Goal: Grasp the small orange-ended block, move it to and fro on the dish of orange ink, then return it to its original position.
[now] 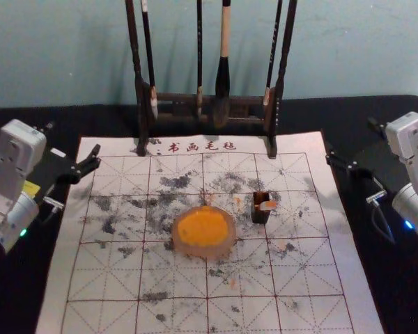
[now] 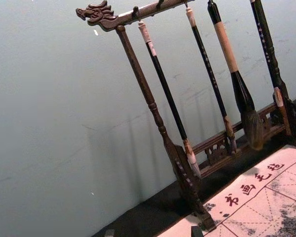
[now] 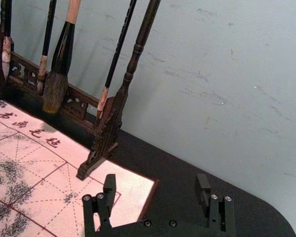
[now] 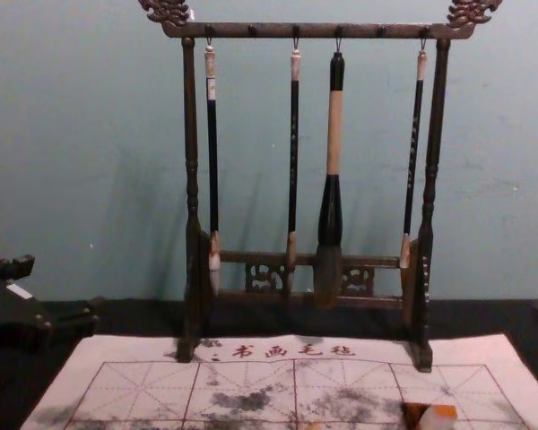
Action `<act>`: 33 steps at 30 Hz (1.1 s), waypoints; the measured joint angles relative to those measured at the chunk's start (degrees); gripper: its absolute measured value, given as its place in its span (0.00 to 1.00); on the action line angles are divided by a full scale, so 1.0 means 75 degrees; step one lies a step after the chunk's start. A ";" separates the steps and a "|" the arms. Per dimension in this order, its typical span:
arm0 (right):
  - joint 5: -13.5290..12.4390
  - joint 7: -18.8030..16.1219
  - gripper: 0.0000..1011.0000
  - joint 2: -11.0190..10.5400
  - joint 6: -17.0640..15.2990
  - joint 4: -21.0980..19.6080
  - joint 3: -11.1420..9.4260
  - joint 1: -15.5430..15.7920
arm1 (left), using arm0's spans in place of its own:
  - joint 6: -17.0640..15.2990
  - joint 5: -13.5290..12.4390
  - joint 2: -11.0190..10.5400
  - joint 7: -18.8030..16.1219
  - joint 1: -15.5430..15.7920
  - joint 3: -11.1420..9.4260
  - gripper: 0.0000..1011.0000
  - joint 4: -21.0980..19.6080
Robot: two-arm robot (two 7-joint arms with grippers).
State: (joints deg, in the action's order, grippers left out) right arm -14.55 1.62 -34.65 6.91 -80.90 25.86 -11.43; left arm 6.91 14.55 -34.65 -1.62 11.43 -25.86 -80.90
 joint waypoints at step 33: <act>-0.0730 -0.4083 0.99 -0.1277 0.1675 -0.0316 0.0144 0.0565 | 0.0000 0.0000 0.0000 0.0000 0.0000 0.0000 0.99 0.0000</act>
State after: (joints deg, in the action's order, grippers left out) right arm -20.03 -29.00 -44.23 19.47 -83.26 26.94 -7.19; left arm 6.91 14.55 -34.65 -1.62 11.43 -25.86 -80.90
